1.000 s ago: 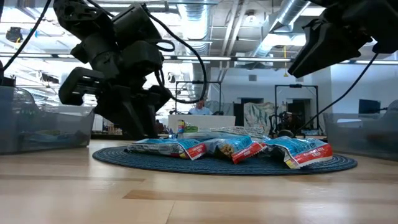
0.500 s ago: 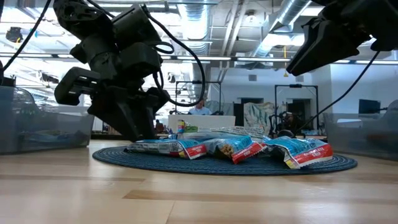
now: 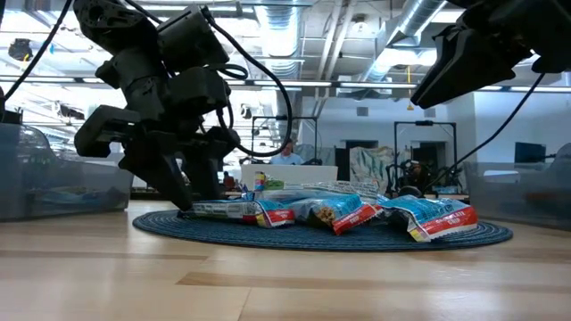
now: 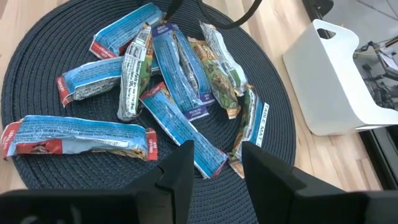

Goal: Pick and place Granola Bars by type
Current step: Put the red granola bar into the white bin, then put the orange granola bar into the right black bin

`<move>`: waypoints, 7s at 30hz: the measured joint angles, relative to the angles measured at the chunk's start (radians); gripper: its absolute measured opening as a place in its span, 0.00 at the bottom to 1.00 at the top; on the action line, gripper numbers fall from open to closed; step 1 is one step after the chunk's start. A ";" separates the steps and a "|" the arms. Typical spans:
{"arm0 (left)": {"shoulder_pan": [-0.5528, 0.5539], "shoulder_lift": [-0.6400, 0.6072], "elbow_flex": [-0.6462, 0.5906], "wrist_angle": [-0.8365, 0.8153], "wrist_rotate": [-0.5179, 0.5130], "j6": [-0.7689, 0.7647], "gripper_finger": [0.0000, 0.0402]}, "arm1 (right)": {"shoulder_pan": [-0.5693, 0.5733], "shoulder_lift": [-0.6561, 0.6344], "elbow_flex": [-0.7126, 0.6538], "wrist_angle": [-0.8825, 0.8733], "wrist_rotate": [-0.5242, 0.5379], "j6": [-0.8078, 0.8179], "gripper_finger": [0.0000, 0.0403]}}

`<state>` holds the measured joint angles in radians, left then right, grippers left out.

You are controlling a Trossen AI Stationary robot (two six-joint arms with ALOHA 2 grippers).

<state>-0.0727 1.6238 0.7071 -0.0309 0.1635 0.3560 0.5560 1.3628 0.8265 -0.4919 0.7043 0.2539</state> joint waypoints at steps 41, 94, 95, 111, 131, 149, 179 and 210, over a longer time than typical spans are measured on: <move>0.000 -0.002 0.000 -0.023 -0.053 0.029 0.19 | 0.000 0.000 0.000 0.002 0.000 0.000 0.32; 0.552 -0.152 -0.001 0.504 -0.285 0.021 0.02 | -0.002 0.000 0.000 0.006 0.002 -0.001 0.32; 0.566 -0.151 -0.001 0.507 -0.269 0.007 0.02 | -0.004 0.000 0.000 0.006 0.002 -0.003 0.32; 0.607 -0.064 0.046 0.528 -0.213 -0.087 0.02 | -0.096 0.000 0.000 0.010 0.003 -0.019 0.32; 0.604 0.142 0.320 0.201 -0.239 -0.089 0.17 | -0.109 -0.001 -0.067 0.036 0.001 -0.027 0.32; 0.531 0.006 0.319 0.013 -0.137 -0.036 0.36 | -0.166 -0.001 -0.074 0.190 -0.084 -0.184 0.32; 0.011 -0.752 -0.371 0.310 -0.073 -0.032 0.26 | -0.293 0.230 -0.107 0.776 -0.657 -0.498 0.32; 0.011 -0.760 -0.371 0.298 -0.130 -0.046 0.26 | -0.354 0.445 0.109 0.469 -0.730 -0.422 0.19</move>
<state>-0.0620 0.8639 0.3363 0.2672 0.0335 0.3103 0.2023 1.8080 0.9360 -0.0231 -0.0257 -0.1683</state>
